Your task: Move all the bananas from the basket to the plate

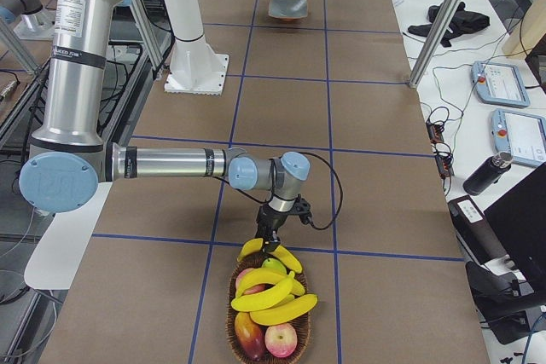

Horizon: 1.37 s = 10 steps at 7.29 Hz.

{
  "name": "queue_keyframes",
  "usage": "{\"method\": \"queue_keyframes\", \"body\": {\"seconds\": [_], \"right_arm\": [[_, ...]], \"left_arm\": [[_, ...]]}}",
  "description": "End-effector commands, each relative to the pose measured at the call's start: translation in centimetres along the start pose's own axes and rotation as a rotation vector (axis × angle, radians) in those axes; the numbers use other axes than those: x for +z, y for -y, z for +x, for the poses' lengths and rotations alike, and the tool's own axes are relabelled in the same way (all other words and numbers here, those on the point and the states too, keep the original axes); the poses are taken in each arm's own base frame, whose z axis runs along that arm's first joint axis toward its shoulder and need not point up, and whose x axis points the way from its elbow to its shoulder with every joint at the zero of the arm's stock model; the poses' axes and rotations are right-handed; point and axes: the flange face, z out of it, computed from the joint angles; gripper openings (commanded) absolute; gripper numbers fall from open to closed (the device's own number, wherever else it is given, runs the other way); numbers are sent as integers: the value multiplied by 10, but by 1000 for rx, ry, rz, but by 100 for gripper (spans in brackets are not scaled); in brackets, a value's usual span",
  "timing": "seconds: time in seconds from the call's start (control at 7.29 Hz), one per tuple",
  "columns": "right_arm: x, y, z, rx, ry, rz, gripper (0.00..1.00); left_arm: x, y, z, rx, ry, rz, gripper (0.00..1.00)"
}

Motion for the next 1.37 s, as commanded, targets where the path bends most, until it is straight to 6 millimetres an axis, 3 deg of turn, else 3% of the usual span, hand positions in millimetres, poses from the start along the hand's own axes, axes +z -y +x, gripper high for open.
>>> {"method": "queue_keyframes", "body": {"seconds": [0.0,0.27,0.41,0.69,0.82,1.1,1.23], "right_arm": [[2,-2,1,1,-2,-5,57],[-1,0,0,-1,0,2,11],[-8,0,4,8,2,15,0],[-35,-8,29,57,13,67,0],[-57,-14,32,63,15,61,0],[-121,-3,8,61,17,81,0],[-157,20,-7,61,26,81,0]], "left_arm": [[-1,1,2,4,0,3,100],[-2,1,2,3,1,5,100],[-2,1,2,5,1,4,100],[-1,1,2,4,0,3,100],[-1,1,2,4,0,3,100],[0,1,1,0,0,0,100],[0,3,0,1,0,0,100]]}}
